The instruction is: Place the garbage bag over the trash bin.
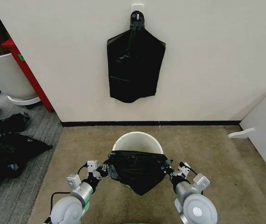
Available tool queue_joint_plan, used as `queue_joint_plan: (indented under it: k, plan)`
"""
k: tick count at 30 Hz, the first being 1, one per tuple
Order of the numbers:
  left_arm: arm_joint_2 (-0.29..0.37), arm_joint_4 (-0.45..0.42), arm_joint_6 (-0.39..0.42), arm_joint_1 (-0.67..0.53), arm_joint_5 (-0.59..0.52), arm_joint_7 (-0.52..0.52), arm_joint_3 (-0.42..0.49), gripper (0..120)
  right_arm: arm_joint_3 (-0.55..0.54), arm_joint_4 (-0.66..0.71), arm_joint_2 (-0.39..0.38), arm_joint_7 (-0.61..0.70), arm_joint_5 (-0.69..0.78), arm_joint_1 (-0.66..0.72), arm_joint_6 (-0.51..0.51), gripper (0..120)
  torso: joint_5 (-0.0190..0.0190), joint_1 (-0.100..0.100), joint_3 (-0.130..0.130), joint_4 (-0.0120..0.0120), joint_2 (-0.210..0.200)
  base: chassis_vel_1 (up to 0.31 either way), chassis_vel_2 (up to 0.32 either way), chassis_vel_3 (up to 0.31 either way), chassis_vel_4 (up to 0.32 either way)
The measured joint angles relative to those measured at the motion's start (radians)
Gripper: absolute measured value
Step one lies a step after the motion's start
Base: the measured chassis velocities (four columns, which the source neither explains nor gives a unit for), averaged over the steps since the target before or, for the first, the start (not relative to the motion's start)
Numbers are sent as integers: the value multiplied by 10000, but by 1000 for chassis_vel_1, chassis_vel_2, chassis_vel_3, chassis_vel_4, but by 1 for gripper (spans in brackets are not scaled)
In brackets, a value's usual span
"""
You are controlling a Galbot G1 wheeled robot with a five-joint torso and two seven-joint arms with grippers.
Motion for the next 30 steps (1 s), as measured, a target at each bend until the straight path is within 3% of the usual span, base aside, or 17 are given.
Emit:
queue_joint_plan:
  k: [8, 15, 30]
  plan:
    - [-42, 142, -214, 32, 178, 8, -13, 0, -27, -114, 19, -128, -137, 6, -3, 1, 0, 0, 0, 0, 0, 0, 0, 0, 0]
    - [-31, -157, -122, 161, 255, -49, -83, 1, -60, 48, -29, -77, -255, -83, -102, 26, 0, 0, 0, 0, 0, 0, 0, 0, 0]
    - [222, -1092, 279, 769, 366, -170, -926, 59, 26, 1242, -455, 931, -269, -619, -378, 84, -1, 0, 0, 0, -1, 0, 0, 0, 0]
